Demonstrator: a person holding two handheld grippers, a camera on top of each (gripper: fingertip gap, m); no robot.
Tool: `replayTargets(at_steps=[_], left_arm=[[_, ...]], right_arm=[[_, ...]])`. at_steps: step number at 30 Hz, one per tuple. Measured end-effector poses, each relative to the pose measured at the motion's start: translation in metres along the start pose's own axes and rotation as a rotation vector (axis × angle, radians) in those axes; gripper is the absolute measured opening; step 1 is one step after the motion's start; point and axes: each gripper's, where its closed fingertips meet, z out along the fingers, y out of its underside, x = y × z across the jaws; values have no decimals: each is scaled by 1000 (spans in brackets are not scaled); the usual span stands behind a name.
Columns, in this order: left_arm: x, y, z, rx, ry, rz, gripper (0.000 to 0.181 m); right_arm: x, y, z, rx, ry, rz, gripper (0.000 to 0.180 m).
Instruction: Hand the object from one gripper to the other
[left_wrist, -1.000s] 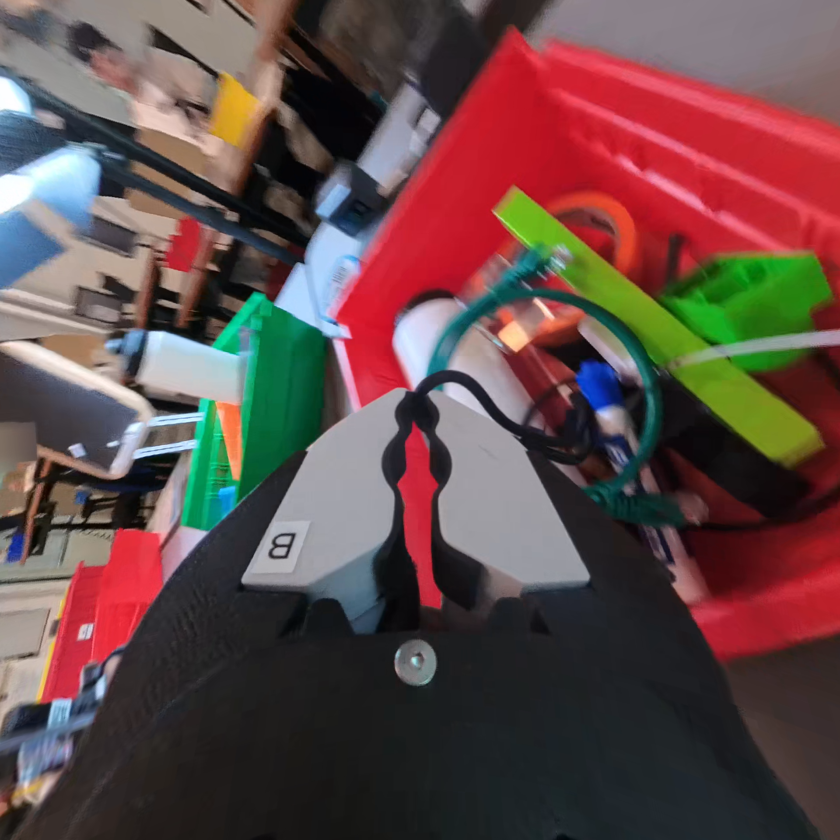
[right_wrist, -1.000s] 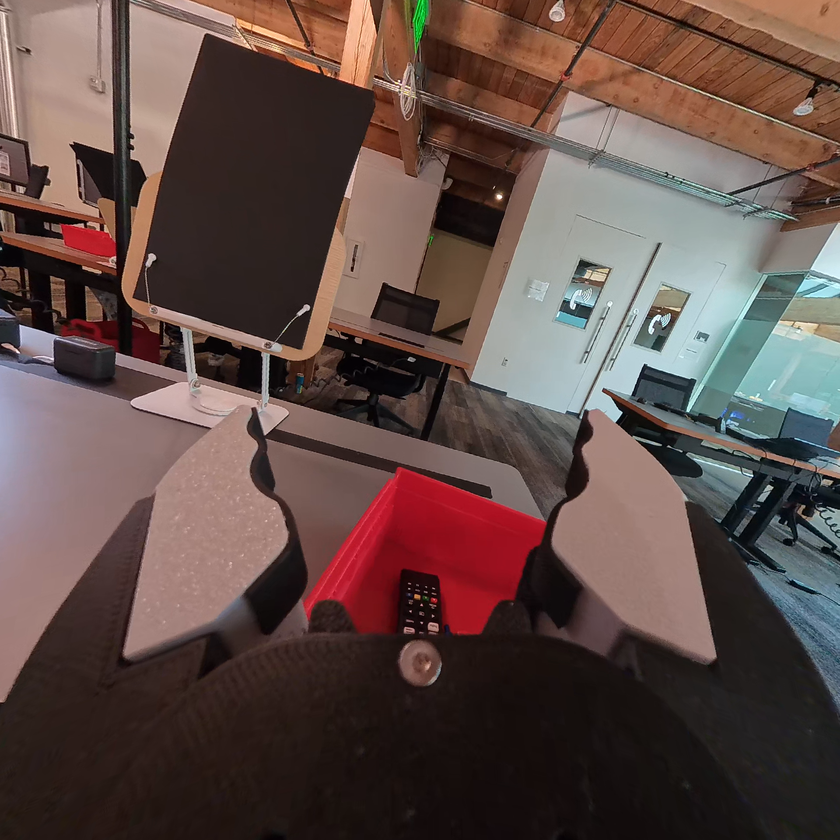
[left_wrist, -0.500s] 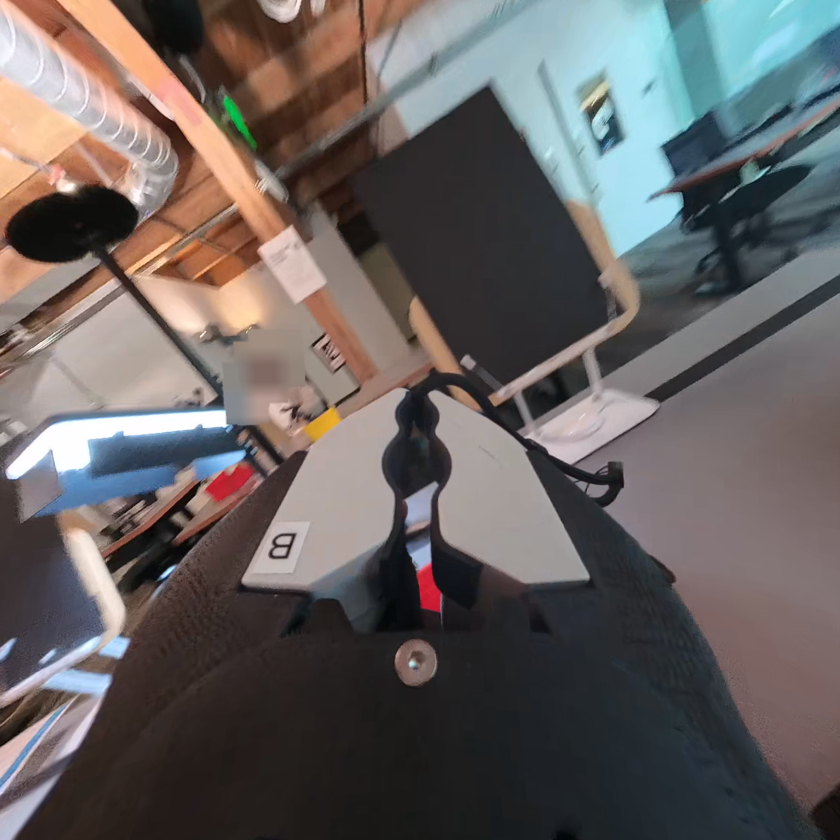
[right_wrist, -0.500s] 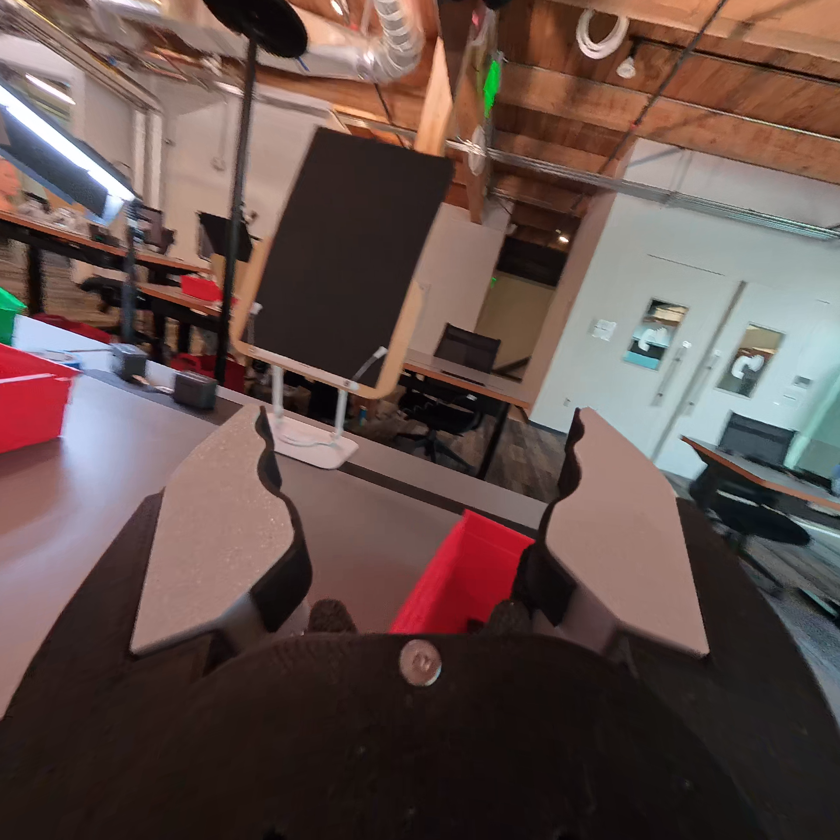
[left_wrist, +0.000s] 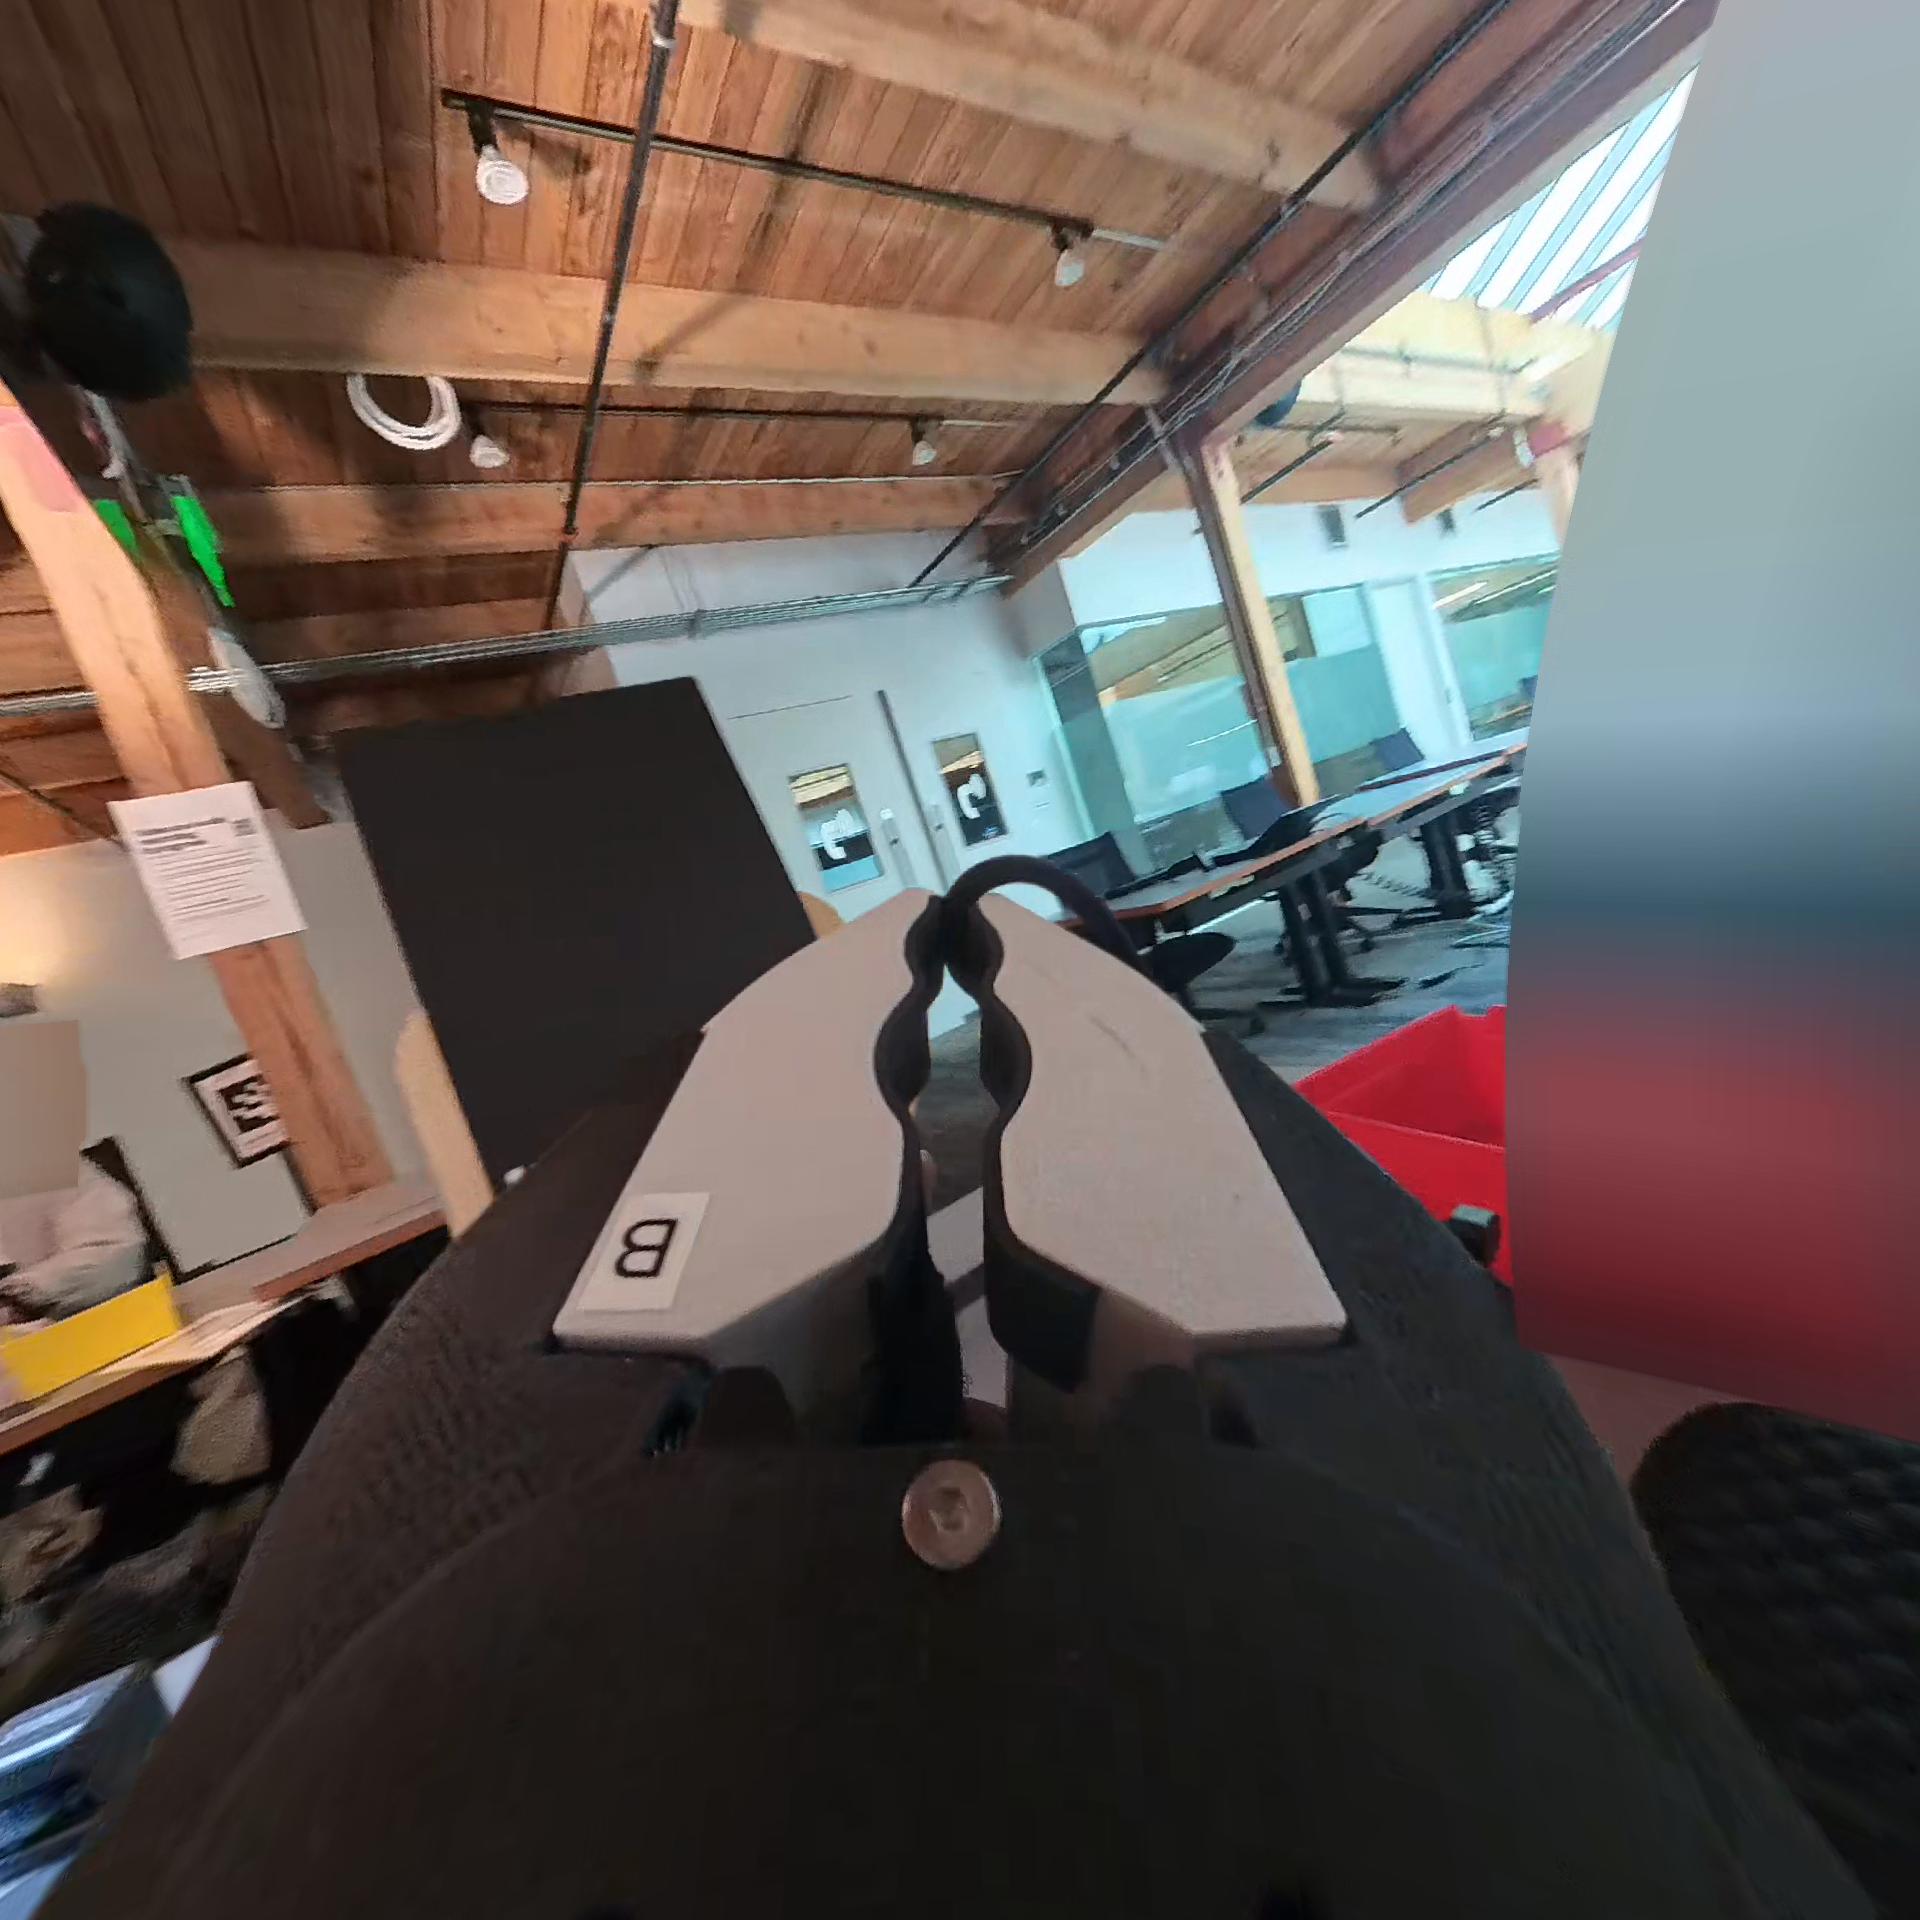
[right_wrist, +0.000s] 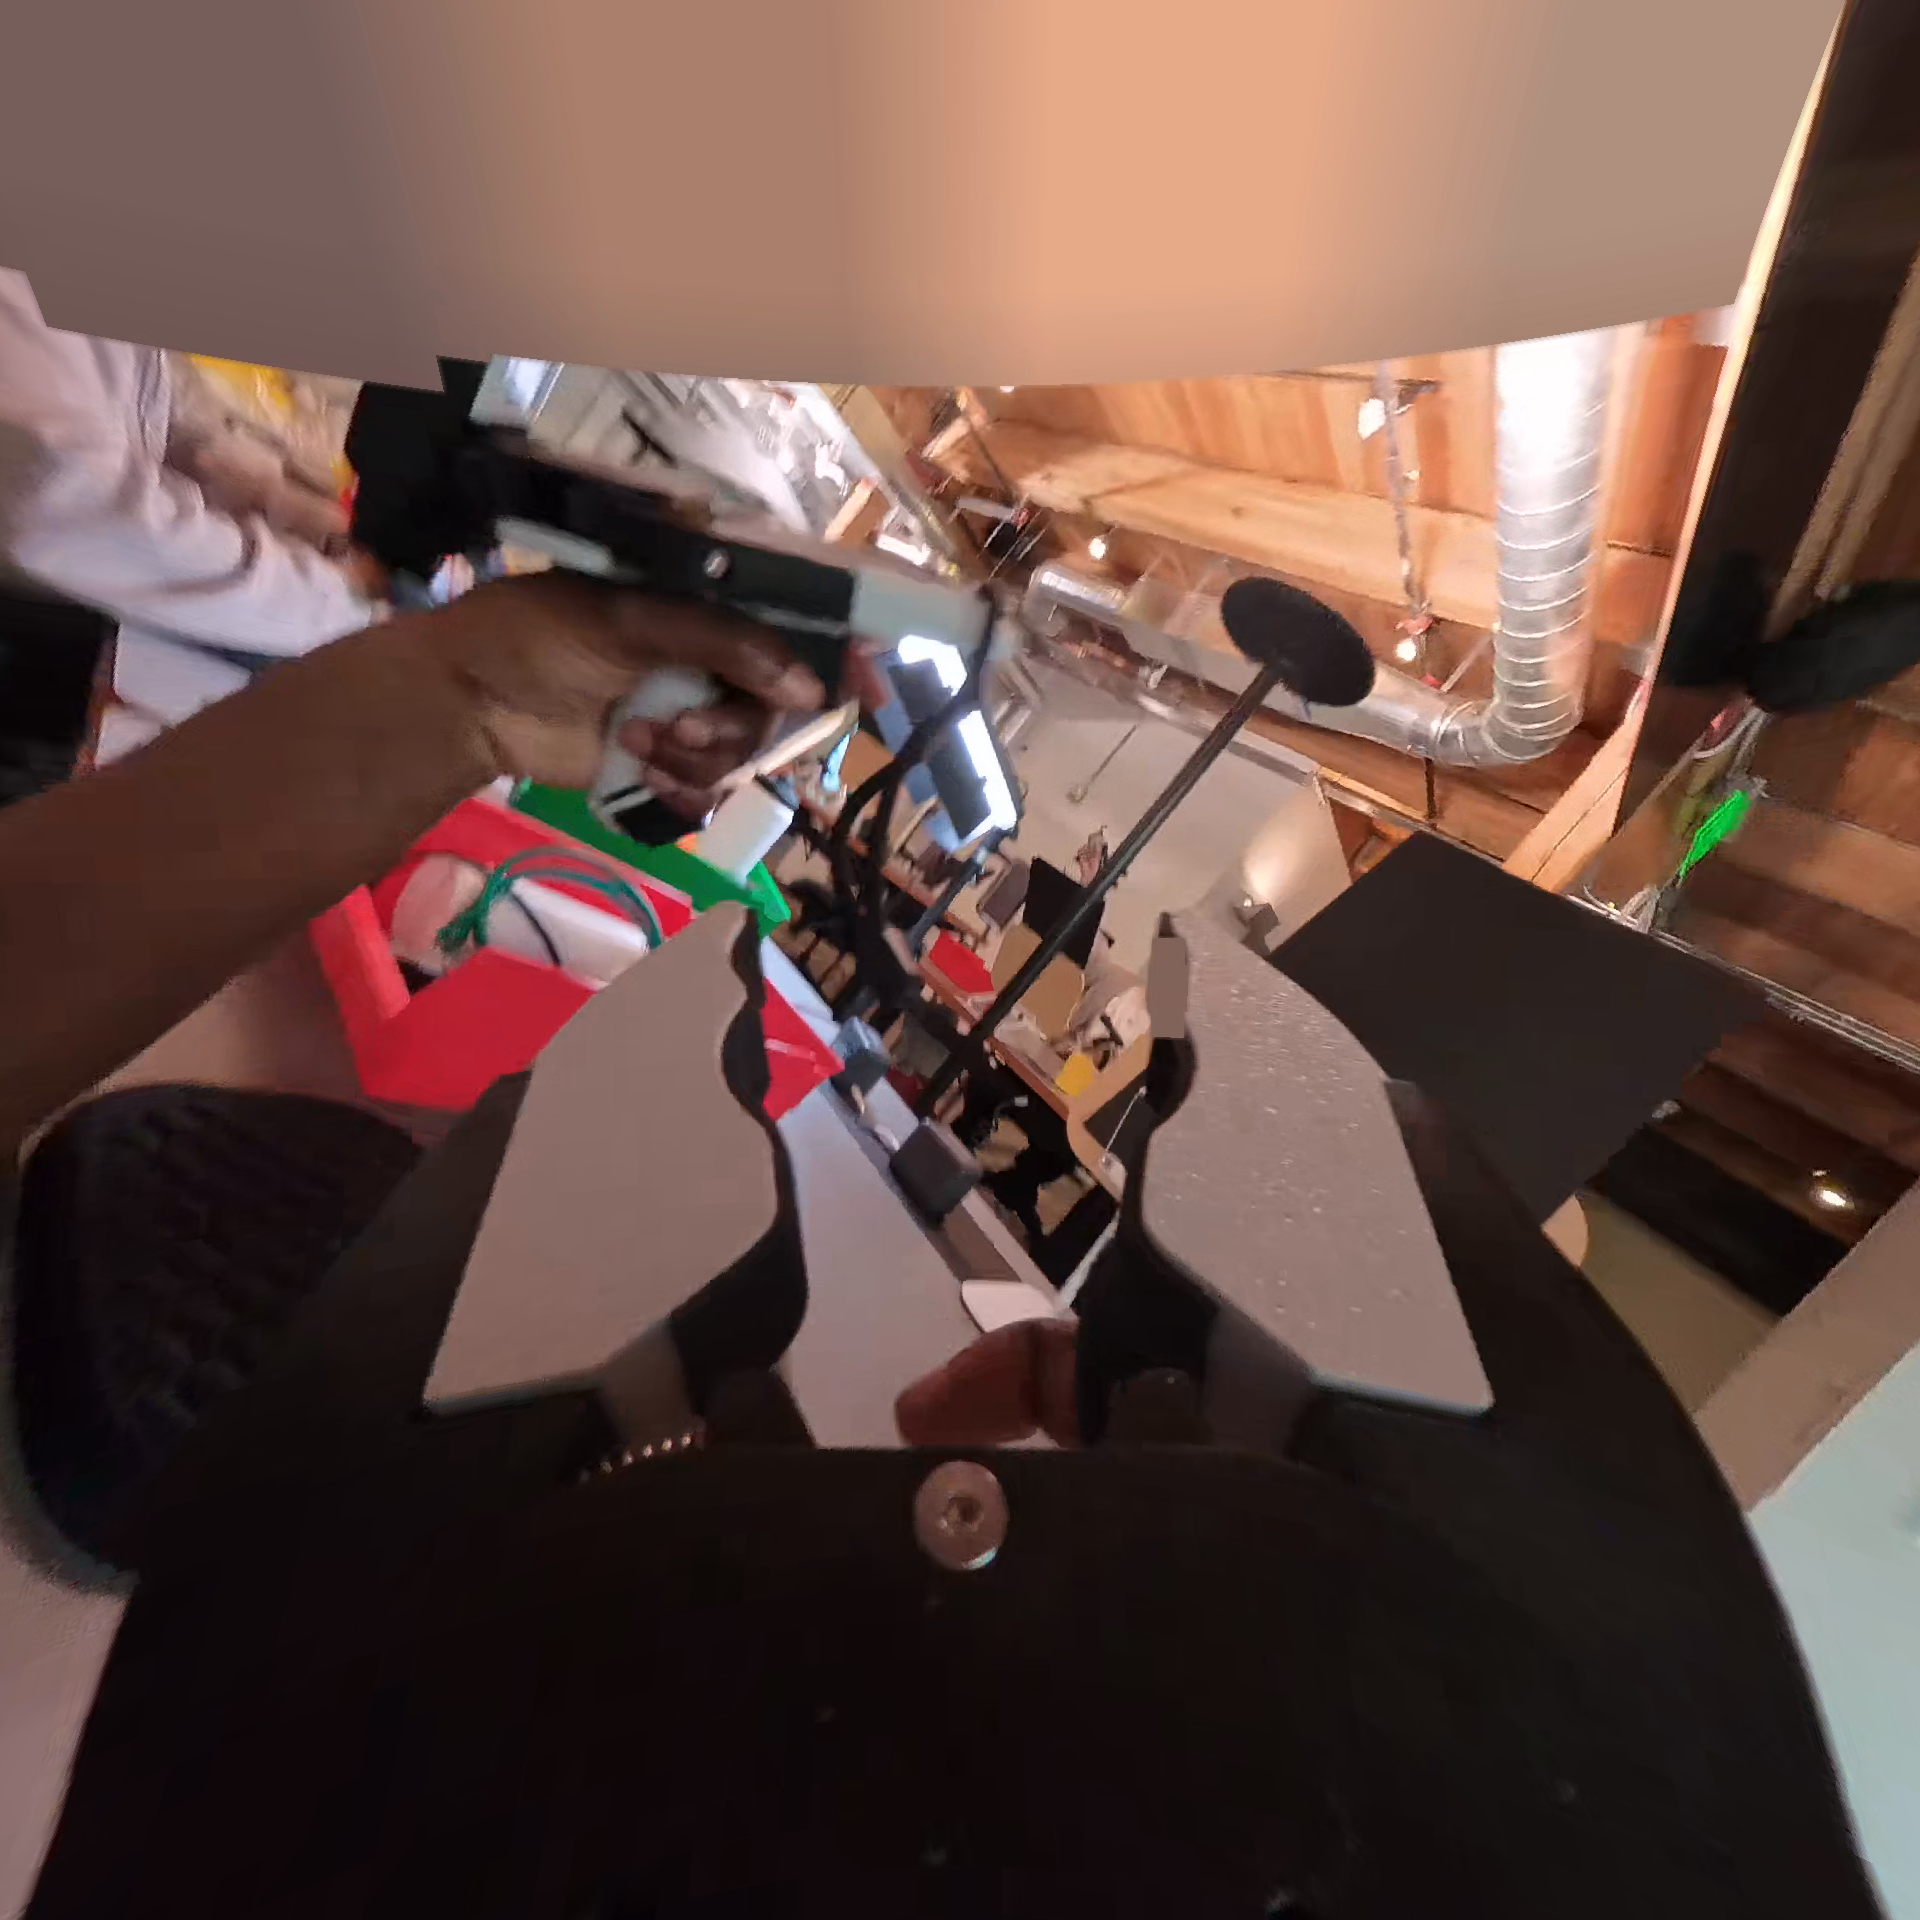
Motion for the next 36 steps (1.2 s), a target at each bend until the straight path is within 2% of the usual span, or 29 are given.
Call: replayTargets(at_steps=[3, 6, 13, 16, 21, 24, 26, 27, 29, 31, 33, 36], left_arm=[[7, -3, -1, 9, 40, -10, 4], [12, -1, -2, 1, 75, -29, 4], [22, -1, 1, 5, 132, -71, 4], [27, 1, 4, 4, 142, -75, 4], [28, 13, 9, -46, 142, -73, 4], [27, 10, 11, -16, 141, -82, 4], [24, 11, 11, -14, 125, -47, 7], [23, 12, 10, -13, 124, -4, 15], [22, 16, 8, -14, 145, 105, 34], [18, 20, 4, -26, 145, 193, 44], [9, 17, 0, -11, 104, 245, 45], [6, 9, -8, 27, 92, 310, 45]], right_arm=[[-17, 16, 11, -103, 0, -135, 49], [-22, 17, 15, -129, 30, -318, 35], [-43, 33, 17, -213, -32, -387, 31], [-40, 29, 13, -186, 5, -402, 0], [-36, 20, 9, -159, -25, -321, 0], [-36, 19, 6, -167, -47, -293, 0], [-35, 16, 5, -160, -64, -211, 0], [-31, 15, 5, -164, -66, -142, 0], [-18, 18, 2, -203, -63, 46, 0], [-2, 22, -2, -235, -55, 288, 0], [13, 28, -7, -267, -46, 502, 0], [32, 39, -17, -303, -3, 629, 0]])
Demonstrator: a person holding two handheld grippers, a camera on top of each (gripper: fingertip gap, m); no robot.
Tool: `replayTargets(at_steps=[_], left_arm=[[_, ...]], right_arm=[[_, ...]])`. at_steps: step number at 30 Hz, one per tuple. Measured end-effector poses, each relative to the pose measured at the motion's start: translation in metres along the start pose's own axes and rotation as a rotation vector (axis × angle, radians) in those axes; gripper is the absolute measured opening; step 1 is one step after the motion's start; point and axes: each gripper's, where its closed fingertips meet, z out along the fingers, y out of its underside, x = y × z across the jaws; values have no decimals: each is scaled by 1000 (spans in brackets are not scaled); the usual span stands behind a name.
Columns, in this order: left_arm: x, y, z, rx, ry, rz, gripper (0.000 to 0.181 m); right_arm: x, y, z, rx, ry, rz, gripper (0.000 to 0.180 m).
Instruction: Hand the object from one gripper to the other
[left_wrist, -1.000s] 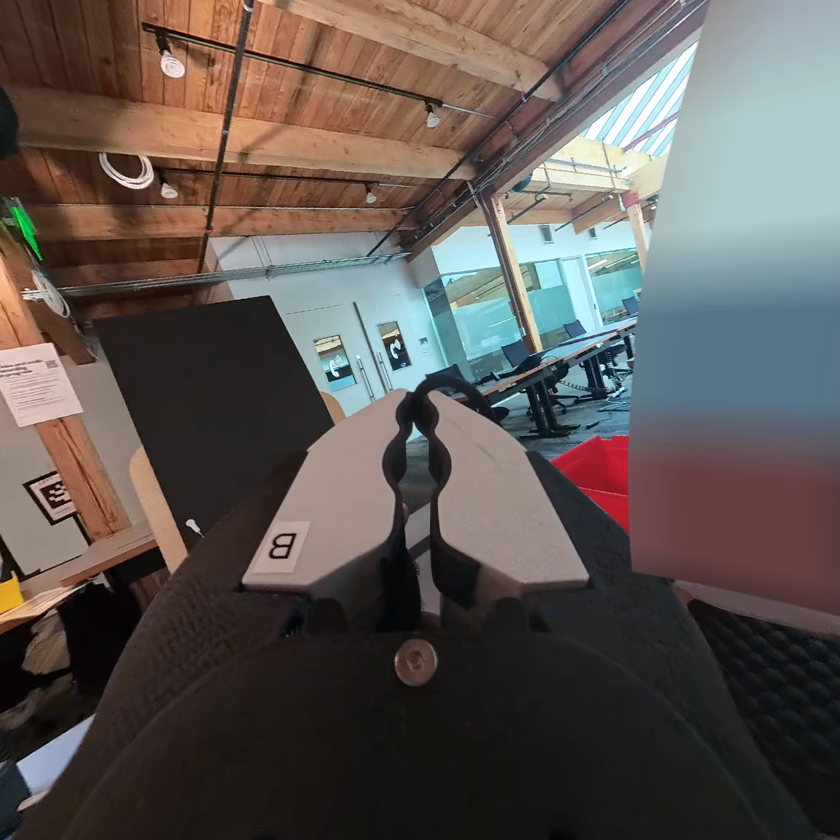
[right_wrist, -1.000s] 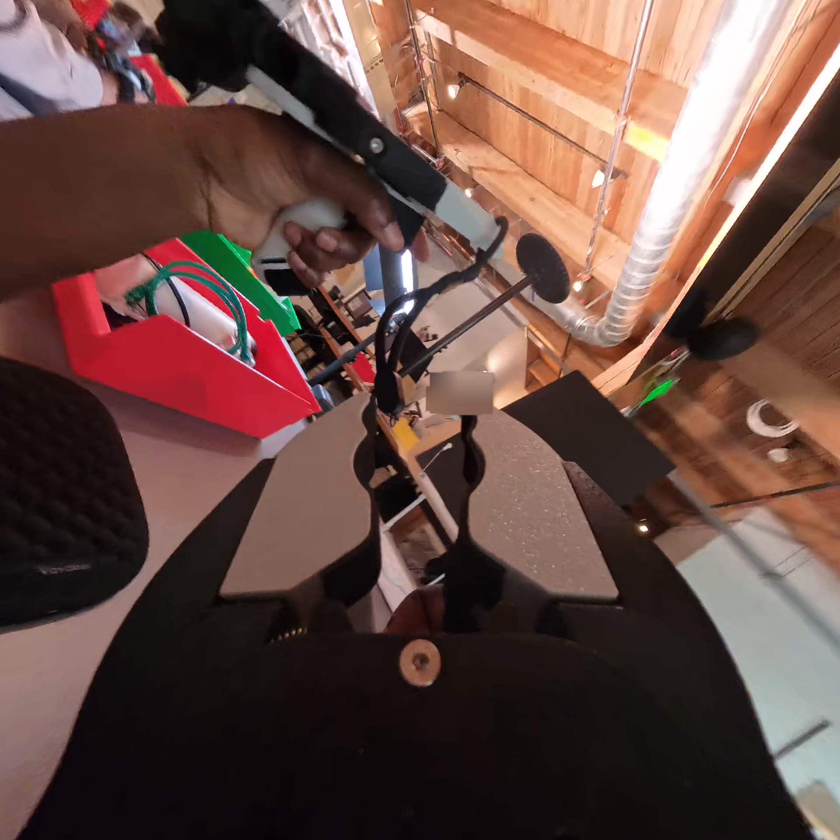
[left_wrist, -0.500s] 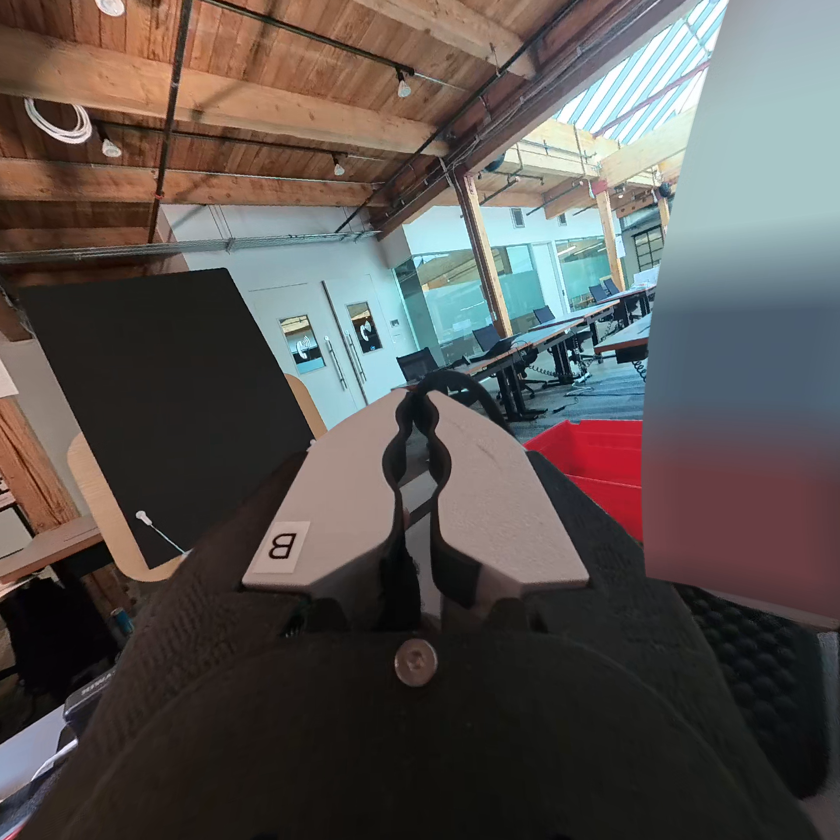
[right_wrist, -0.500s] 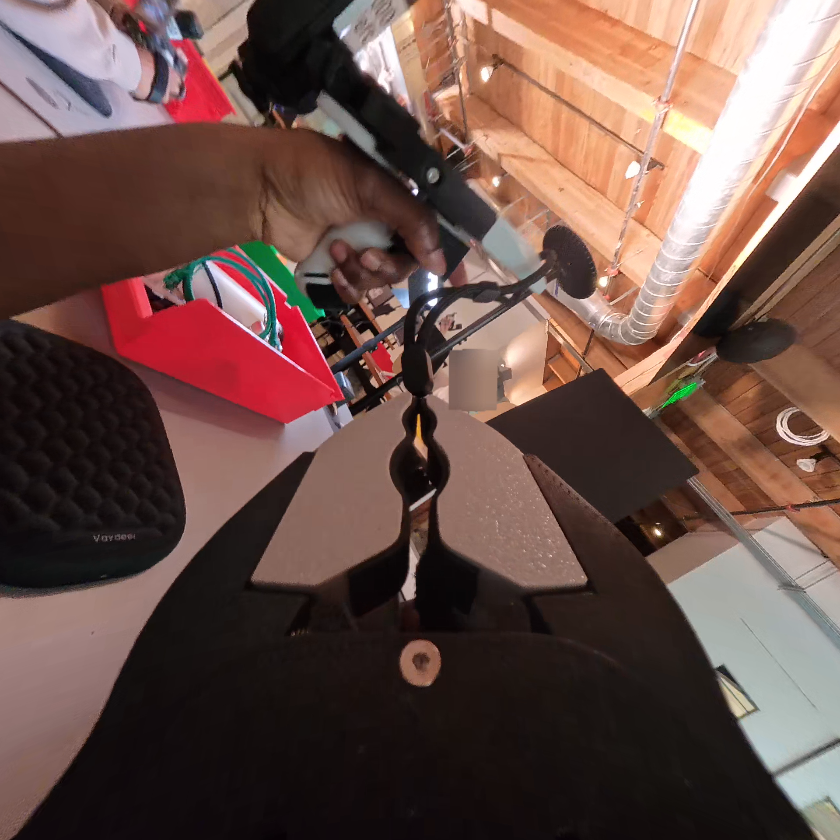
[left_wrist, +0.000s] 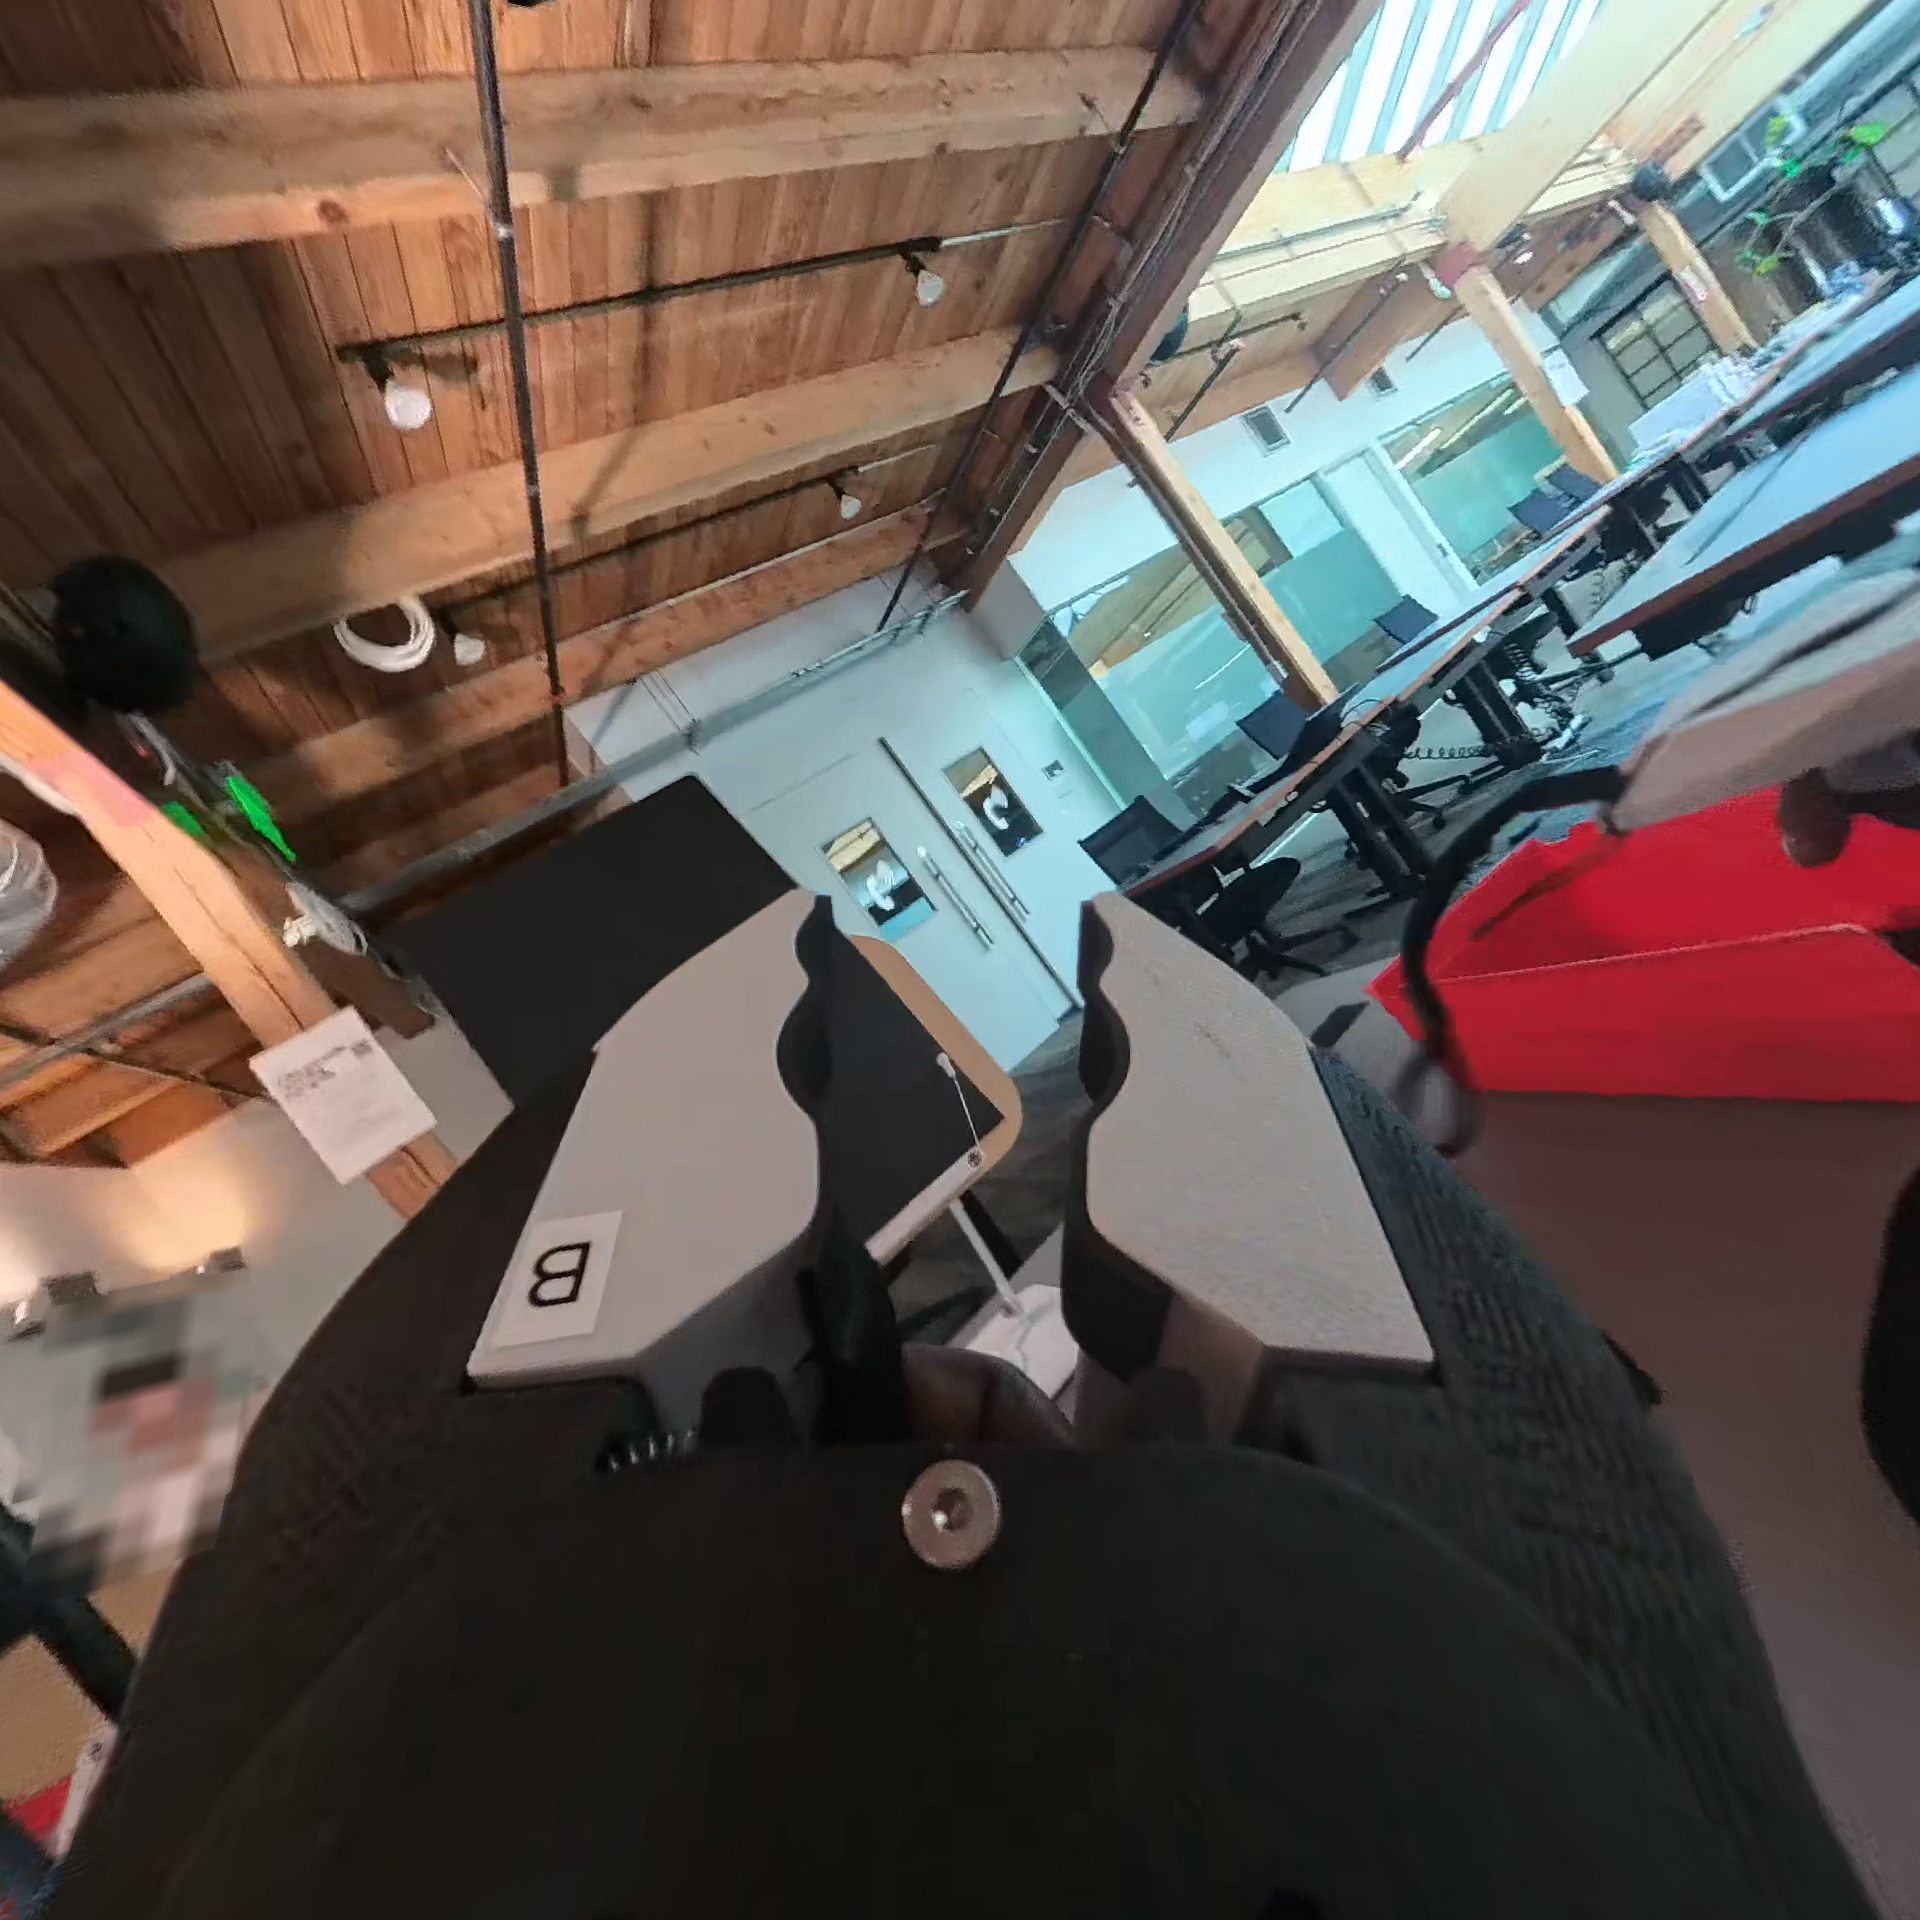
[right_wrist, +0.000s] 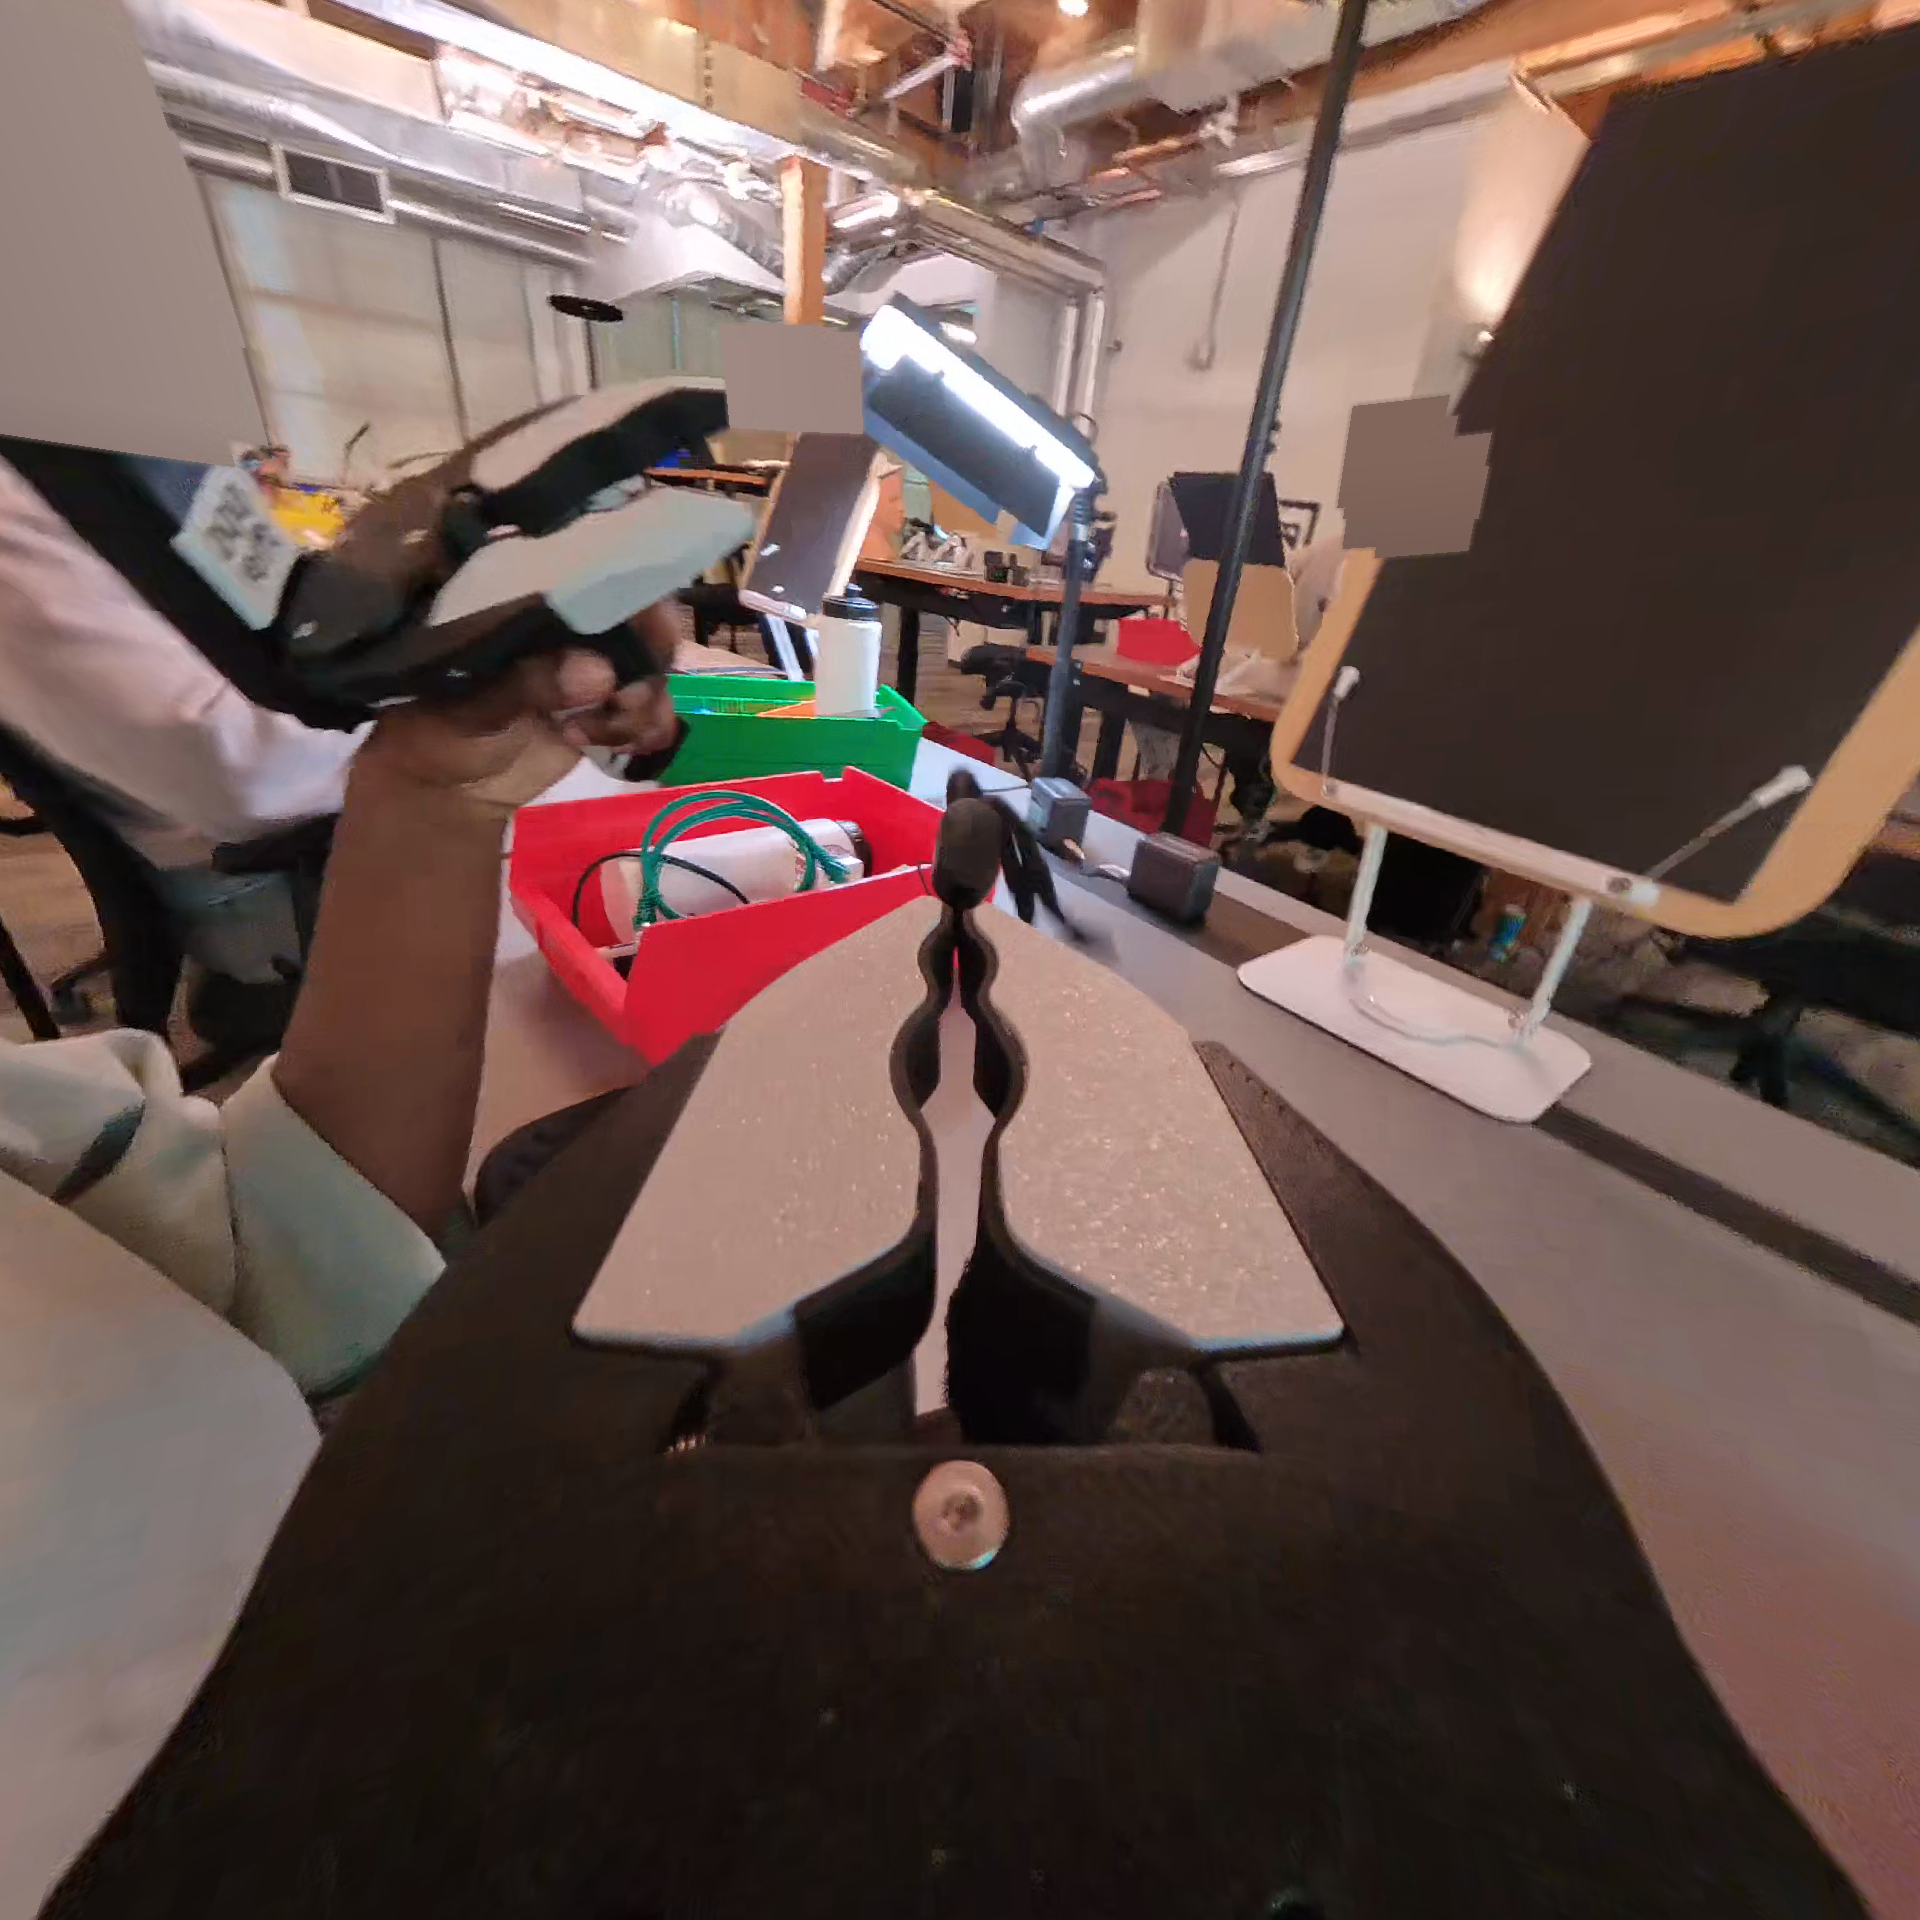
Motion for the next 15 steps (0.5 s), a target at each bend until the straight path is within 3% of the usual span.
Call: replayTargets(at_steps=[5, 8, 11, 15], left_arm=[[72, -34, -12, 192, 311, 158, 45], [105, -39, -1, 178, 356, 221, 44], [139, -34, 4, 168, 504, 196, 42], [148, -11, 13, 71, 530, 262, 28]], right_arm=[[4, -5, -8, -24, 9, 5, 0], [-7, -5, -9, -60, -21, -22, 0], [-20, 1, -10, -117, -52, -74, 0], [-36, 14, -11, -204, -92, -108, 0]])
